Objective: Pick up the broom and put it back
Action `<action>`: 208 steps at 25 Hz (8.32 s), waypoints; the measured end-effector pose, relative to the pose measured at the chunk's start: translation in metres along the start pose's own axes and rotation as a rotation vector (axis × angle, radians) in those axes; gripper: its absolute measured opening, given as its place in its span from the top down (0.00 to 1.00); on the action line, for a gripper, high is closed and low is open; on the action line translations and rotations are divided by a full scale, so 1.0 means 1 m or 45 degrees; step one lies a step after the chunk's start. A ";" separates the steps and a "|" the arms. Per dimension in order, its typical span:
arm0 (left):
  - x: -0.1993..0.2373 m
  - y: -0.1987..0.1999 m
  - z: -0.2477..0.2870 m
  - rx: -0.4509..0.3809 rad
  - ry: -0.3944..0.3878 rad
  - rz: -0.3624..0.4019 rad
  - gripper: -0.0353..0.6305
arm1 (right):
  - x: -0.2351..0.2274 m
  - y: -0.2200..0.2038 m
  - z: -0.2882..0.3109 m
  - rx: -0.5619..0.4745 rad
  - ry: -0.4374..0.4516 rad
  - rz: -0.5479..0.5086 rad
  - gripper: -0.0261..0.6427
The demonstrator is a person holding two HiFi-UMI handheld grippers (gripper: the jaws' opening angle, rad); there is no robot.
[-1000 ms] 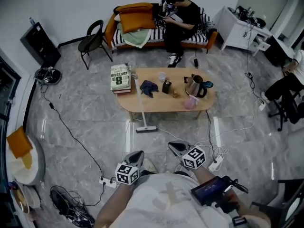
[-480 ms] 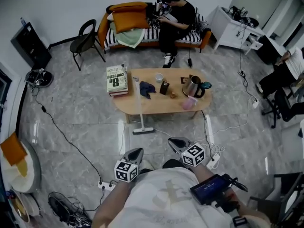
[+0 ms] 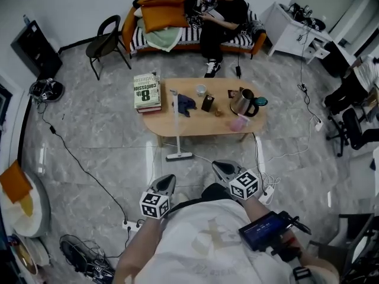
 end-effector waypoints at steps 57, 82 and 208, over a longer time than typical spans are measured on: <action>0.117 0.093 0.211 0.200 0.286 -0.249 0.86 | -0.201 0.041 0.124 0.242 0.216 0.145 0.94; 0.193 0.097 0.279 0.319 0.472 -0.233 0.67 | -0.254 0.026 0.113 0.267 0.125 0.244 0.94; 0.061 -0.029 -0.123 -0.214 0.665 -0.152 0.80 | 0.044 0.043 0.083 0.119 0.377 -0.131 0.94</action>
Point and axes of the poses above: the fingertips, and each gripper's own axes: z forward along the fingers, x to its left, y out of its top, the point moved 3 cm from there along -z, backward along the fingers, and after that the axes turned 7 degrees about x, right-handed, at the moved point
